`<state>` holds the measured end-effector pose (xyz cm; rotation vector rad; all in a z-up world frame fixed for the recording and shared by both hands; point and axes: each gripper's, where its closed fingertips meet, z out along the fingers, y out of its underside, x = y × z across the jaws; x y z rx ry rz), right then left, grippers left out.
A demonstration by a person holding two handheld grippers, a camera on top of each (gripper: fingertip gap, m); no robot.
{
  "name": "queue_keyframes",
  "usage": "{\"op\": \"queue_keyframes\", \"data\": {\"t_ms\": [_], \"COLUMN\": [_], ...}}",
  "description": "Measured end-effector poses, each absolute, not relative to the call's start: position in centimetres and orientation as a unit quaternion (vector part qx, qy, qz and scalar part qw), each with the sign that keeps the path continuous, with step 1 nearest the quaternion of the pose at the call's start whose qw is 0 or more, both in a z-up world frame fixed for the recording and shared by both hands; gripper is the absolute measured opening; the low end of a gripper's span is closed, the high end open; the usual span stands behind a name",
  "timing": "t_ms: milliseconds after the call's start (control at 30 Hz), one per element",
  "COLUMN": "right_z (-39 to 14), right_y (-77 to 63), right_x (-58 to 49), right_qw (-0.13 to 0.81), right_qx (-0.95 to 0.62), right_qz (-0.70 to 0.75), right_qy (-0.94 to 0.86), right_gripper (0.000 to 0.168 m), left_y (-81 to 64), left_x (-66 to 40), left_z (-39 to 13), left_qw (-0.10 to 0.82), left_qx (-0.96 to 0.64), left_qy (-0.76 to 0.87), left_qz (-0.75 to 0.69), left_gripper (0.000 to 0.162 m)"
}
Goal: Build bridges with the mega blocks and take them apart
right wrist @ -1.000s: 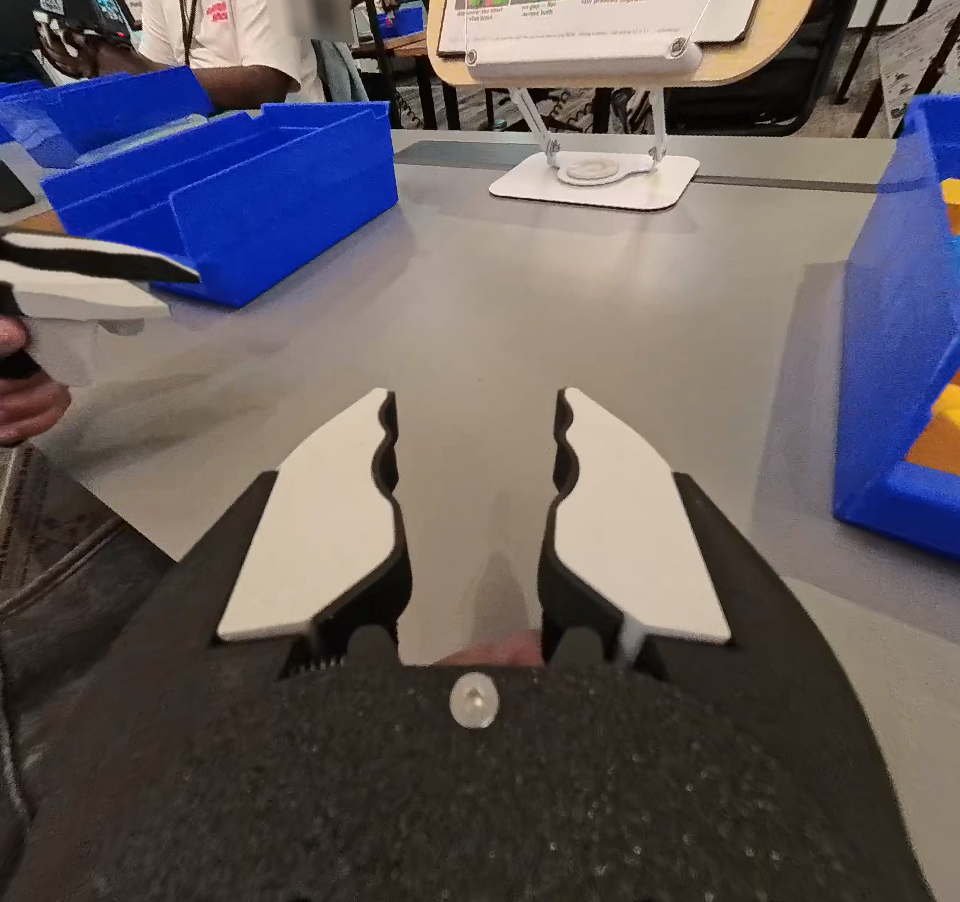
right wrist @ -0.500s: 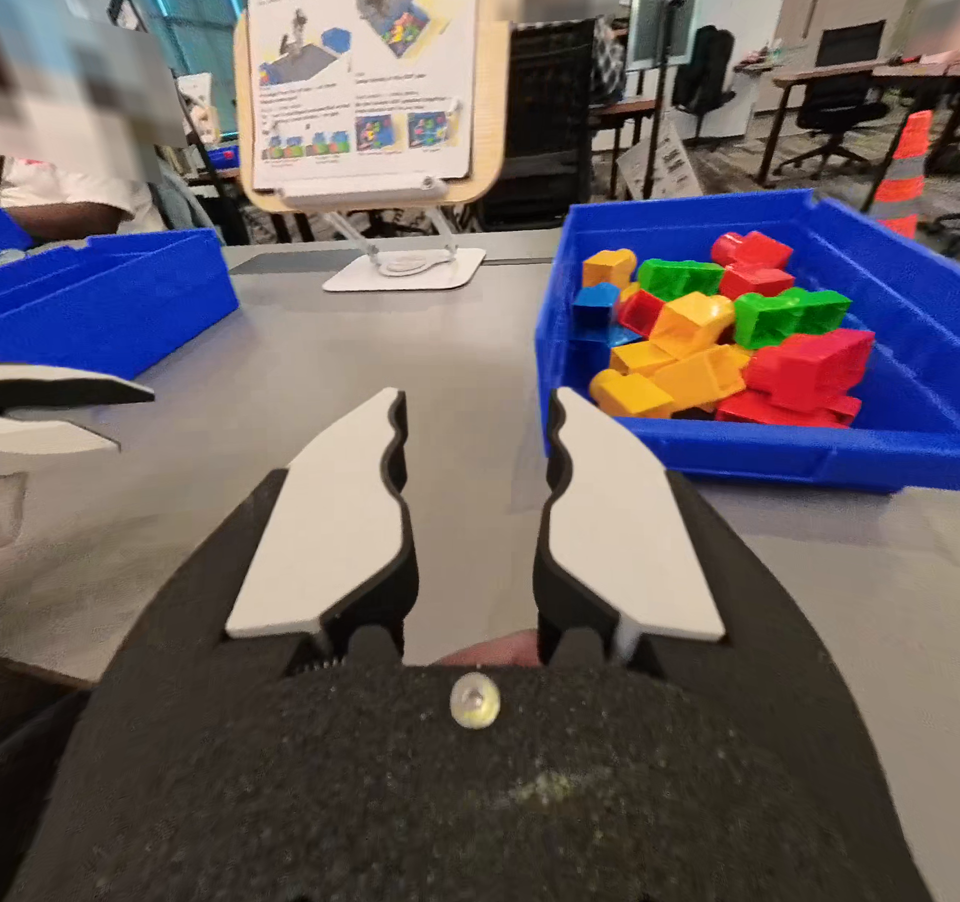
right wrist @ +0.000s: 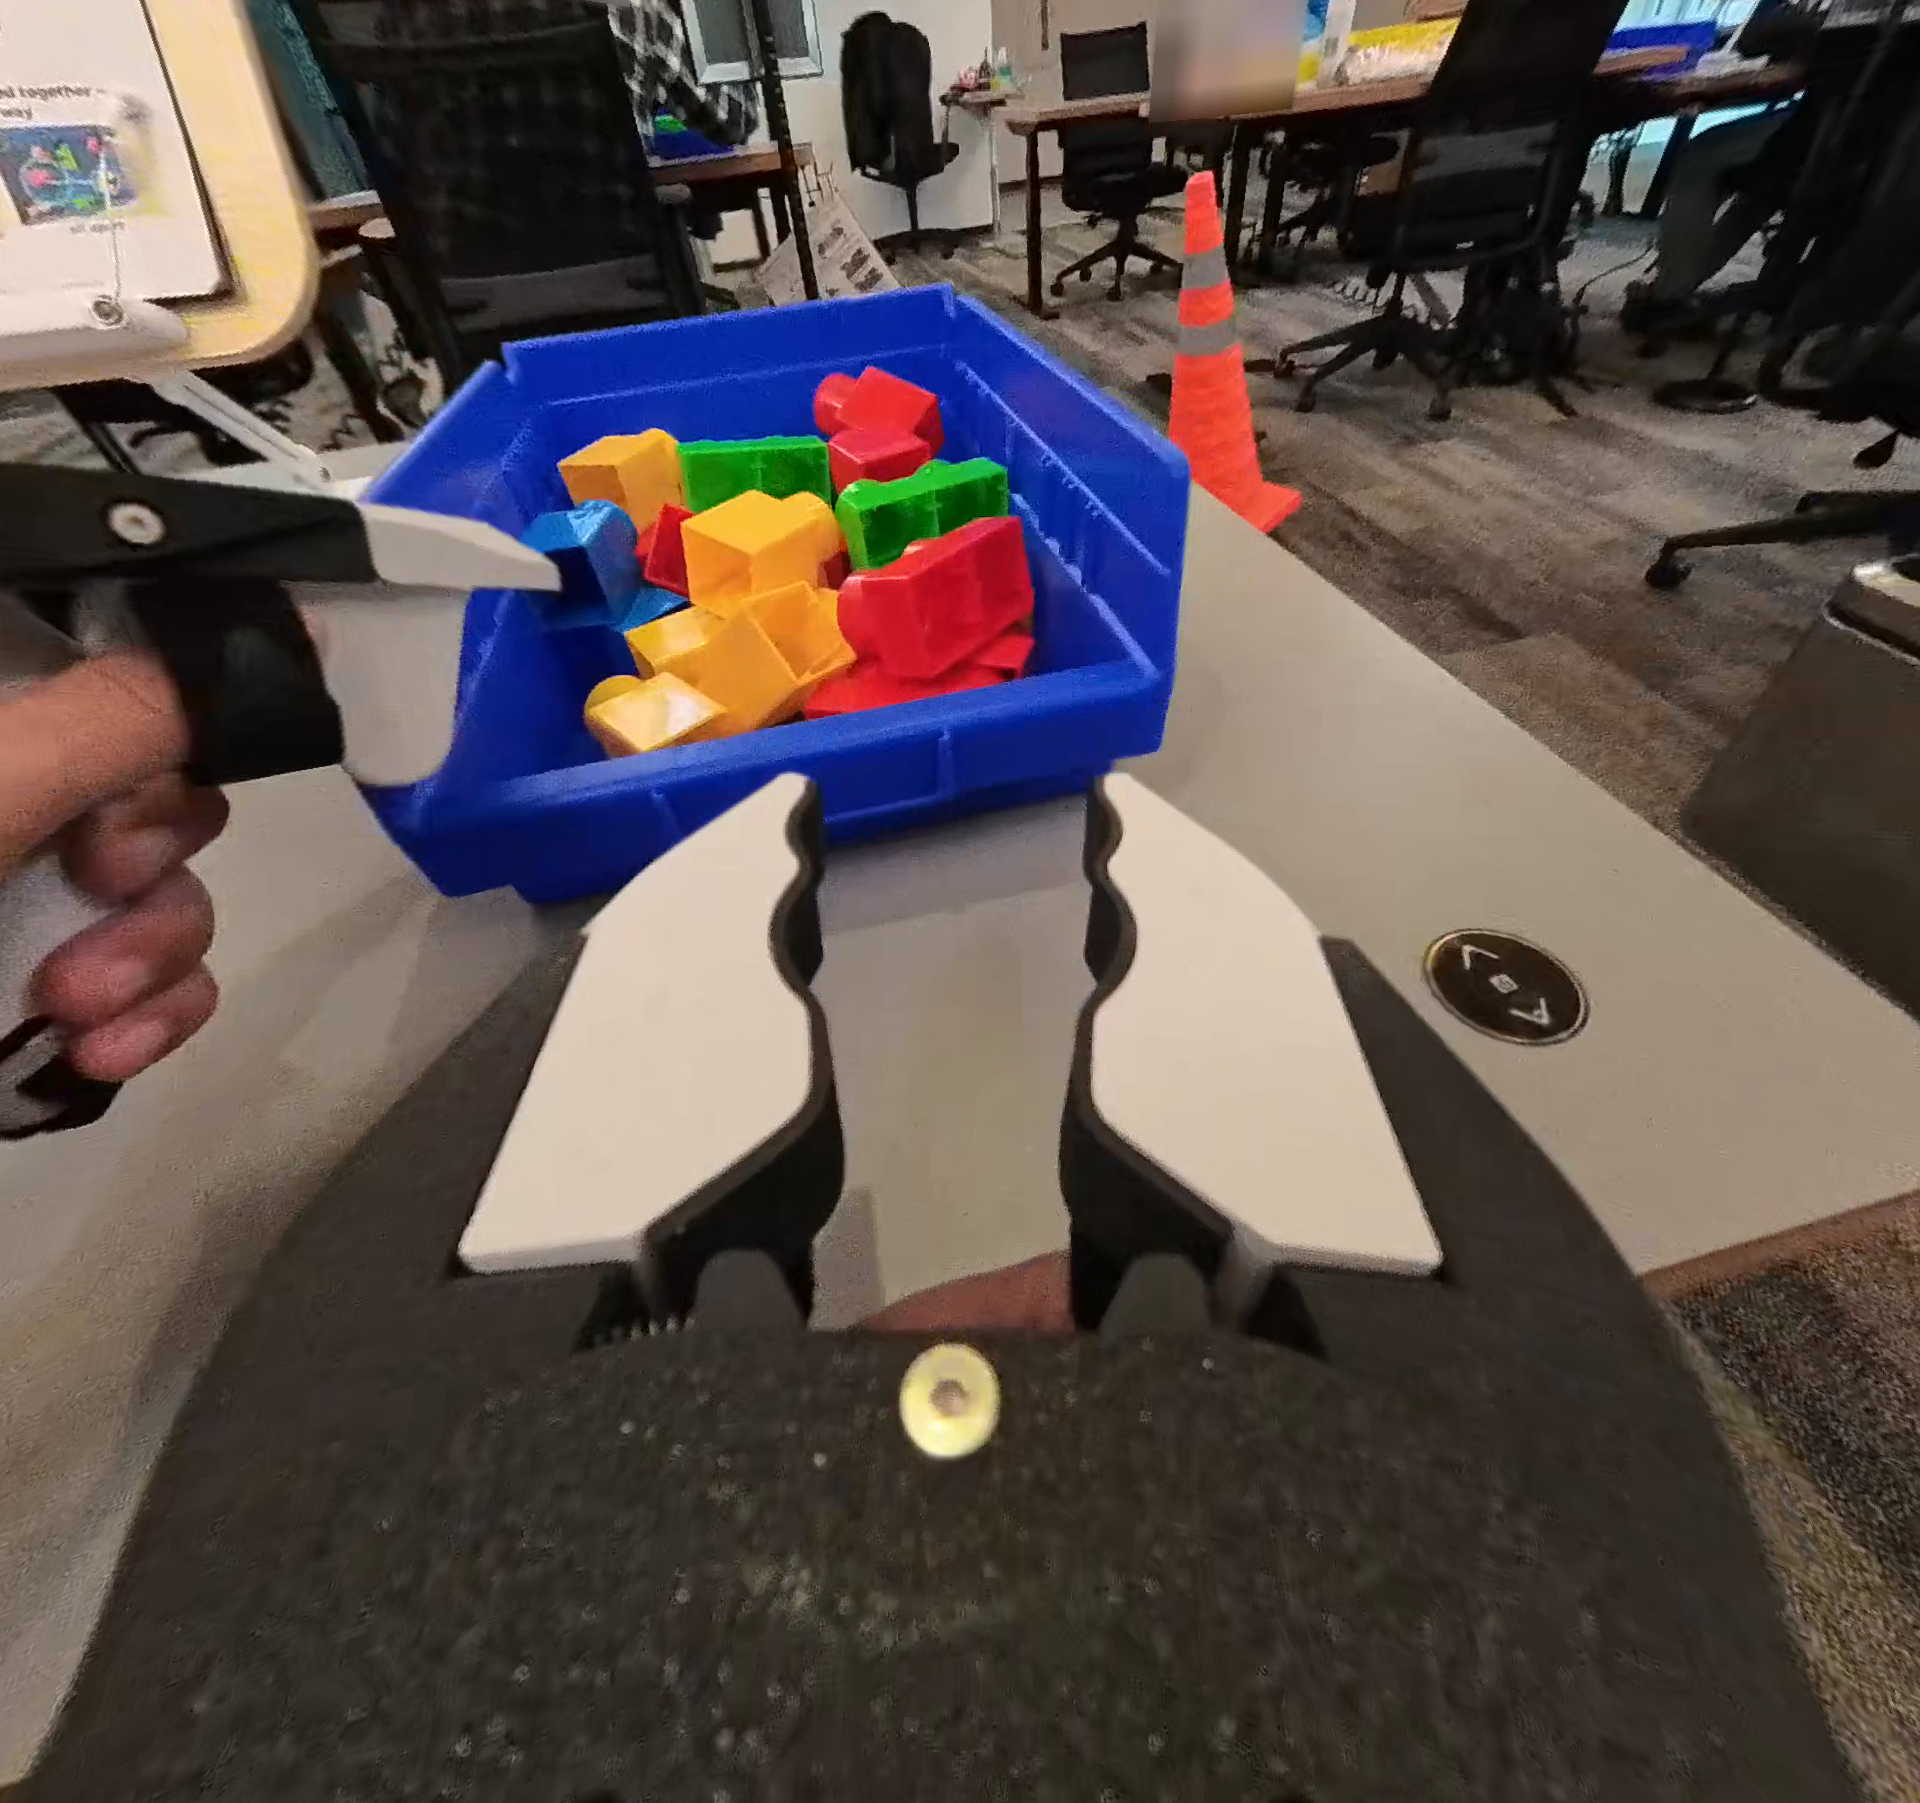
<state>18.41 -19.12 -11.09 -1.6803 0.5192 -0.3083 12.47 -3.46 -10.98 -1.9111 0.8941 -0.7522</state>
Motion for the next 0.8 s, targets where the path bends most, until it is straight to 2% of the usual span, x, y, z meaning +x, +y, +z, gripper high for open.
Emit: {"op": "queue_keyframes", "data": {"t_ms": [33, 67, 100, 133, 167, 300, 400, 500, 533, 567, 633, 800], "right_z": [-11.2, -11.3, -11.5, -11.6, -11.7, -12.8, -13.0, -13.1, -12.7, -12.2, -10.9, -8.8], "right_y": [-19.1, -19.2, -19.2, -19.2, -19.1, -17.7, -17.1, -16.2, -16.0, -15.8, -15.7, -15.2], "right_x": [18.4, 18.5, 18.7, 18.9, 19.1, 19.1, 19.1, 18.3, 17.9, 17.3, 16.7, 12.9], "right_qw": [0.626, 0.623, 0.618, 0.614, 0.611, 0.594, 0.577, 0.571, 0.58, 0.588, 0.6, 0.618], "right_qx": [-0.734, -0.736, -0.738, -0.739, -0.739, -0.754, -0.767, -0.779, -0.774, -0.771, -0.756, -0.738], "right_qz": [-0.131, -0.135, -0.14, -0.146, -0.149, -0.132, -0.152, -0.144, -0.139, -0.134, -0.148, -0.129], "right_qy": [0.229, 0.231, 0.233, 0.236, 0.241, 0.246, 0.235, 0.218, 0.214, 0.207, 0.214, 0.238], "right_gripper": [0.048, 0.049, 0.049, 0.05, 0.05, 0.051, 0.05, 0.056, 0.052, 0.041, 0.003, 0.003], "left_y": [-2.8, -2.3, -2.1, -1.9, -1.6, -0.2, 0.3, -0.3, -0.7, -1.1, -2.1, -3.6], "left_x": [12.3, 12.1, 11.9, 11.6, 11.1, 8.5, 6.1, 4.3, 3.8, 3.4, 2.6, -1.9], "left_z": [-11.5, -11.9, -11.9, -11.9, -11.8, -11.7, -11.6, -11.5, -11.4, -11.4, -11.3, -11.3], "left_qw": [0.432, 0.427, 0.423, 0.423, 0.429, 0.453, 0.472, 0.483, 0.485, 0.49, 0.505, 0.515], "left_qx": [-0.777, -0.781, -0.782, -0.782, -0.783, -0.789, -0.79, -0.782, -0.779, -0.777, -0.768, -0.763], "left_qy": [0.353, 0.347, 0.341, 0.338, 0.338, 0.328, 0.306, 0.298, 0.299, 0.302, 0.316, 0.318], "left_qz": [-0.291, -0.295, -0.305, -0.309, -0.298, -0.255, -0.245, -0.257, -0.26, -0.254, -0.235, -0.225], "left_gripper": [0.051, 0.058, 0.054, 0.039, 0.032, 0.014, 0.005, 0.004, 0.004, 0.004, 0.003, 0.004]}}
